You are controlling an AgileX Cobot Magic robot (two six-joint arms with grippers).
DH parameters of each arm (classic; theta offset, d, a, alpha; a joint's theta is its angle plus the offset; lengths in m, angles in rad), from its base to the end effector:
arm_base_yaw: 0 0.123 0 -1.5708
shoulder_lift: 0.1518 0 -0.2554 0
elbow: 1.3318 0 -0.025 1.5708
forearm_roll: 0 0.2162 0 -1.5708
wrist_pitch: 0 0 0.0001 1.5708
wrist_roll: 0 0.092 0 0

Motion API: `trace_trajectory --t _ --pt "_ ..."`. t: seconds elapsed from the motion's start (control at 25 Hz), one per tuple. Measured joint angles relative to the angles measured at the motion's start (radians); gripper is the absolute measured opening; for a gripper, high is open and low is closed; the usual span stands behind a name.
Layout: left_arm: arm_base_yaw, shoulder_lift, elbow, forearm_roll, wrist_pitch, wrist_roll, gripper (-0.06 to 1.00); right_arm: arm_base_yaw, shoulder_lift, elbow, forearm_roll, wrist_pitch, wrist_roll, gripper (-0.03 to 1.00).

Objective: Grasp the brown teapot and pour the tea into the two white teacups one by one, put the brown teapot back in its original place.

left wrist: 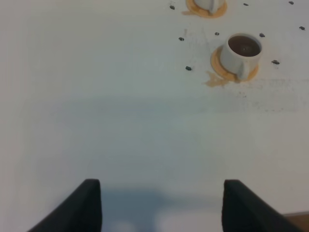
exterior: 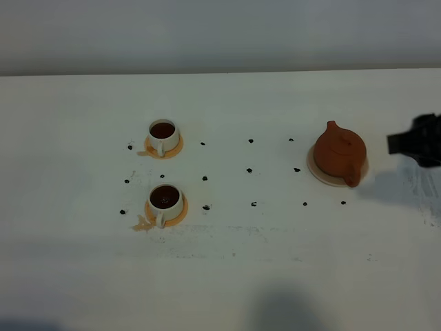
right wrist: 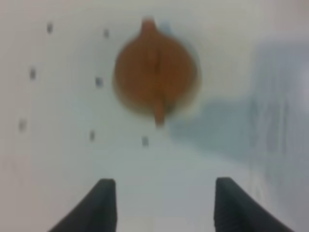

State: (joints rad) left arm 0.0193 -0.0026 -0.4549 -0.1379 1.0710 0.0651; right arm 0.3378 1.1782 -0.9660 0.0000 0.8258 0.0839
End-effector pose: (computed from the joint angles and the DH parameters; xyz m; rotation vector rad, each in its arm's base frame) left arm -0.0013 -0.0111 0.2487 0.0516 2.0903 -0.1157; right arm 0.1982 0.0696 0.2939 -0.3203 2.5097 0.1696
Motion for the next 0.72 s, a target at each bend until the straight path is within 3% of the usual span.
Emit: trace_trajectory --t 0.2,0.72 --pt "0.0 0.0 0.0 0.0 0.0 0.0 0.51 0.036 -0.174 0.064 0.0 0.17 0.0 0.41" --pt "0.0 0.0 0.0 0.0 0.0 0.0 0.51 0.036 -0.68 0.364 0.0 0.229 -0.056 0.38"
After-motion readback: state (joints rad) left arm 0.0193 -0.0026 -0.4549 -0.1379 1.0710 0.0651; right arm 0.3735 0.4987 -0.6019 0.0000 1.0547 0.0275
